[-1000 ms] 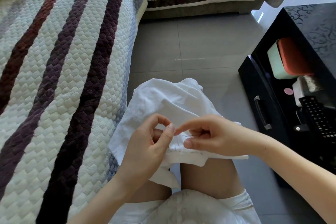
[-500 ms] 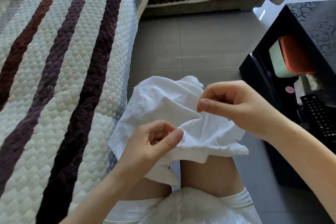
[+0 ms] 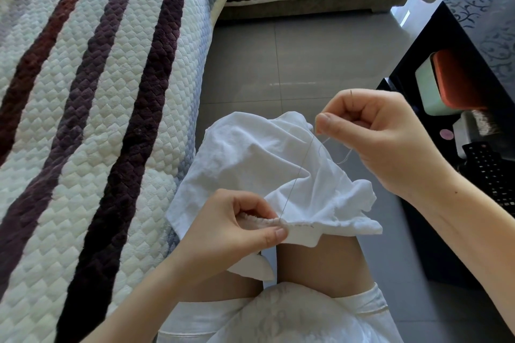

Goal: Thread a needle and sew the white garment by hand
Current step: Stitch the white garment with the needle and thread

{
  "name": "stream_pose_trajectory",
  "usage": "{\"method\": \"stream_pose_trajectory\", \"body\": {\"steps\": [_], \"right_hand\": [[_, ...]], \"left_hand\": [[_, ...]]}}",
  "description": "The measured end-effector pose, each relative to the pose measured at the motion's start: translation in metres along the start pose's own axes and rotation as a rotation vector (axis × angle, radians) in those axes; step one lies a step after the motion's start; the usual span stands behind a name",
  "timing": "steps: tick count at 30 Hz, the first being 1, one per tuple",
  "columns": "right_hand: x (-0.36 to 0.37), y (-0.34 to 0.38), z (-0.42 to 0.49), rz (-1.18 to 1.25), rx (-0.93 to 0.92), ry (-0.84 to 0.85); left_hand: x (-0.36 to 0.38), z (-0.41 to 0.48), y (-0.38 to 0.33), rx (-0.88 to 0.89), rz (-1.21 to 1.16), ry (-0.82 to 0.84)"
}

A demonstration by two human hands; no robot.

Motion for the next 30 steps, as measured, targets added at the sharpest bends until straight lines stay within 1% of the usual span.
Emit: {"method": "stream_pose_trajectory", "body": {"steps": [2,3,6,8,12,16,22,30], "right_hand": [[0.001,-0.010,0.001,-0.065,0.019,-0.047],[0.005,-0.018,0.002,-0.154,0.031,-0.039],[0.026,-0.045,-0.004,-0.468,0.108,0.116],[0.033,-0.046,-0.013,-0.535,0.091,0.176],[0.041,-0.032,-0.030,-0.409,-0.023,0.257],[0.054,-0.031,-0.044,-0.461,-0.118,0.381],[0.058,-0.032,-0.048,-0.422,-0.119,0.425],[0.061,-0.038,-0.048,-0.323,-0.051,0.450]], "left_hand": [[0.000,0.001,0.001,-0.009,-0.017,0.002],[0.001,0.001,0.002,-0.018,-0.037,0.005],[0.001,-0.001,0.007,-0.046,-0.116,0.013],[0.000,-0.001,0.011,-0.063,-0.167,0.007],[-0.003,0.001,0.013,-0.075,-0.220,-0.007],[-0.003,0.001,0.011,-0.071,-0.216,-0.001],[-0.002,0.003,0.011,-0.072,-0.186,0.003],[-0.002,0.003,0.011,-0.071,-0.192,0.017]]}}
Point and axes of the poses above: each hand's wrist, its own z-axis towards the middle knuckle, its own x-axis out of the palm, y = z × x, the point moved 9 cm from there along z, towards the middle knuckle, and after that the axes turned 1 degree about z, right-handed, at the moved point
